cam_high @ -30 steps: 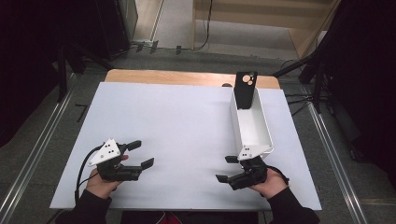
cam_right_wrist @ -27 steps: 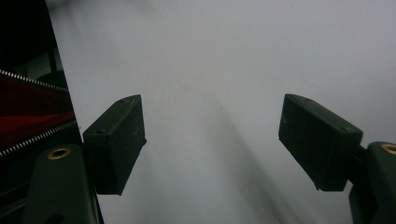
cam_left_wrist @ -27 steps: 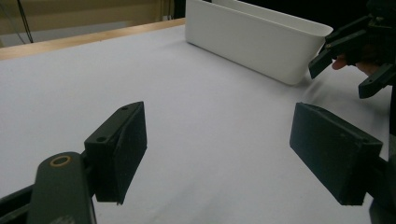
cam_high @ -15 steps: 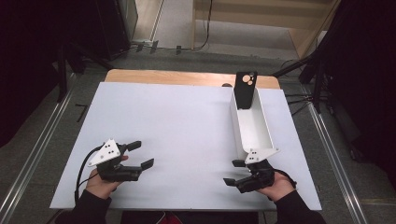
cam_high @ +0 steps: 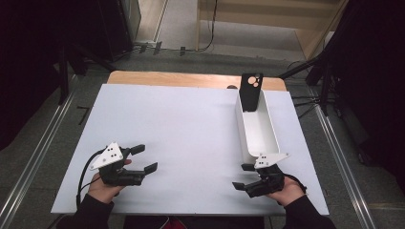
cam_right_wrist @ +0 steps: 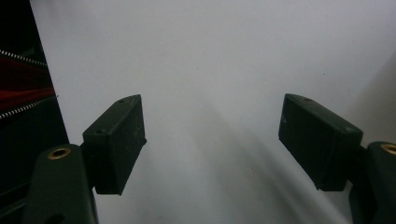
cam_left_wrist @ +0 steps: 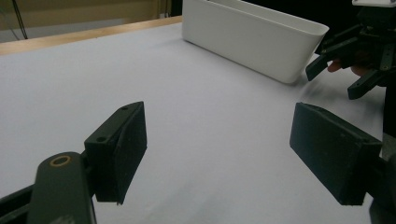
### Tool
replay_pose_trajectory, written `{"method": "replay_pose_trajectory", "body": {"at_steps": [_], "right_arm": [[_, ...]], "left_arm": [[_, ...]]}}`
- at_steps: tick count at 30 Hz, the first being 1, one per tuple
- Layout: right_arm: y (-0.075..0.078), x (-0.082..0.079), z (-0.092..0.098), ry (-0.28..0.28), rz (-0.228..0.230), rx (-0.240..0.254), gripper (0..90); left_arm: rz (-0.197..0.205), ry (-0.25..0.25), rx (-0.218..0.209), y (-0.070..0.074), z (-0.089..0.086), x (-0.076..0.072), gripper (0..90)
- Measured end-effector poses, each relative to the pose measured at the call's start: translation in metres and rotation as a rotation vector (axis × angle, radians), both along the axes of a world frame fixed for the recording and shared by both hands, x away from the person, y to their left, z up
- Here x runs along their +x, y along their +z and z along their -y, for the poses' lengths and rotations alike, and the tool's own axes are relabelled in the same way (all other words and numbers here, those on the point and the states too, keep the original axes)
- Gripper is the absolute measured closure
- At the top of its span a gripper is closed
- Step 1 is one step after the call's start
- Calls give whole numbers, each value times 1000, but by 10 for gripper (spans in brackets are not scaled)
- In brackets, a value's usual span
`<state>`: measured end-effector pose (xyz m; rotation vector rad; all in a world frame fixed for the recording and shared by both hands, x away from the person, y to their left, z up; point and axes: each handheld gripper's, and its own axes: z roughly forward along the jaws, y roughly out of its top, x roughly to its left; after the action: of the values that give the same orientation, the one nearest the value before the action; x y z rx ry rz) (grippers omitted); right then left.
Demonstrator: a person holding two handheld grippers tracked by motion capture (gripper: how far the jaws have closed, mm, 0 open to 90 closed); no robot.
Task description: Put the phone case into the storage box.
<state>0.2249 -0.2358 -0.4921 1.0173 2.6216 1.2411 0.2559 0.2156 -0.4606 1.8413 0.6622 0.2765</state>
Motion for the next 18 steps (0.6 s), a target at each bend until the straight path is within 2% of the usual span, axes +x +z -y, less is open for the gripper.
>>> {"method": "replay_pose_trajectory", "body": {"at_steps": [18], "right_arm": [[-2,1,-1,1,1,-9,213]], "left_arm": [[3,-7,7,0,1,0,189]]}}
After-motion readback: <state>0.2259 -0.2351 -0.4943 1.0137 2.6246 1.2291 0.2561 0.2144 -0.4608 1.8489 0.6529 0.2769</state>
